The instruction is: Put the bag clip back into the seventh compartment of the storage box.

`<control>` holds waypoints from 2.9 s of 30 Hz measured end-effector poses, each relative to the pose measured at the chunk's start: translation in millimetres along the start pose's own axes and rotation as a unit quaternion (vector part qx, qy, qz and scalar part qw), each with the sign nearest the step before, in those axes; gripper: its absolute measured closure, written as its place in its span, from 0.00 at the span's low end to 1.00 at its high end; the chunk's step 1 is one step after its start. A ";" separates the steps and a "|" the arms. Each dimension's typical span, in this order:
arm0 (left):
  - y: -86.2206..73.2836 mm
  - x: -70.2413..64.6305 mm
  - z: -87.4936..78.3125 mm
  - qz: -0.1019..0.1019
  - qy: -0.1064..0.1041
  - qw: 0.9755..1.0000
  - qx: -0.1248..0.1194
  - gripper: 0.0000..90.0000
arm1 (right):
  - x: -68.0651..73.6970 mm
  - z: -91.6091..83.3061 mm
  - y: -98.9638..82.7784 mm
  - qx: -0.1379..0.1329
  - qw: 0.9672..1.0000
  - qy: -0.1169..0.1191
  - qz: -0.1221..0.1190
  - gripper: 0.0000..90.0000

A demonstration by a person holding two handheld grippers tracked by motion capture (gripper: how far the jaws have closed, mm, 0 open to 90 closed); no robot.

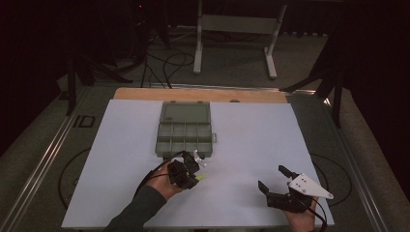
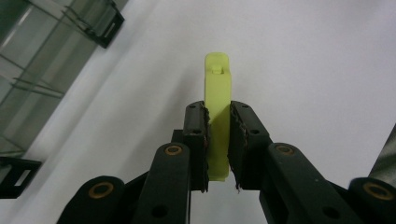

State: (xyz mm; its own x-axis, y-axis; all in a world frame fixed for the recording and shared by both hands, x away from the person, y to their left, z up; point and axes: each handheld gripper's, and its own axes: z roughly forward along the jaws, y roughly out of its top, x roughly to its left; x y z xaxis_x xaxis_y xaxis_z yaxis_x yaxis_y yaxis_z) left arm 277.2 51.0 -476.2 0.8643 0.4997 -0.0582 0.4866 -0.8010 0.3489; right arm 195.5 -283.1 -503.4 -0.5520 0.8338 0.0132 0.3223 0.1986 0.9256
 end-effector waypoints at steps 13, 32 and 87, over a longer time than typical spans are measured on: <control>3.0 5.2 -10.5 -0.009 0.006 1.000 -0.011 0.87 | 0.2 0.4 0.1 0.000 1.000 0.000 -0.002 0.10; 7.0 19.8 -26.8 -0.035 0.014 0.999 -0.021 0.87 | 0.0 0.6 -0.2 0.000 1.000 0.001 0.000 0.10; 19.6 69.2 -40.2 -0.116 0.025 0.992 -0.034 0.87 | 0.4 0.9 -1.0 0.003 1.000 -0.001 -0.001 0.10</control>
State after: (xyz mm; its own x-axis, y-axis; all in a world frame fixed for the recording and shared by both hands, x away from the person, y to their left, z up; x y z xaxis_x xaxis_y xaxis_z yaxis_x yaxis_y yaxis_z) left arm 341.5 83.2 -435.8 0.7215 0.6853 -0.0990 0.6608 -0.6387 0.3942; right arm 195.6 -282.5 -504.7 -0.5509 0.8345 0.0111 0.3257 0.2028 0.9235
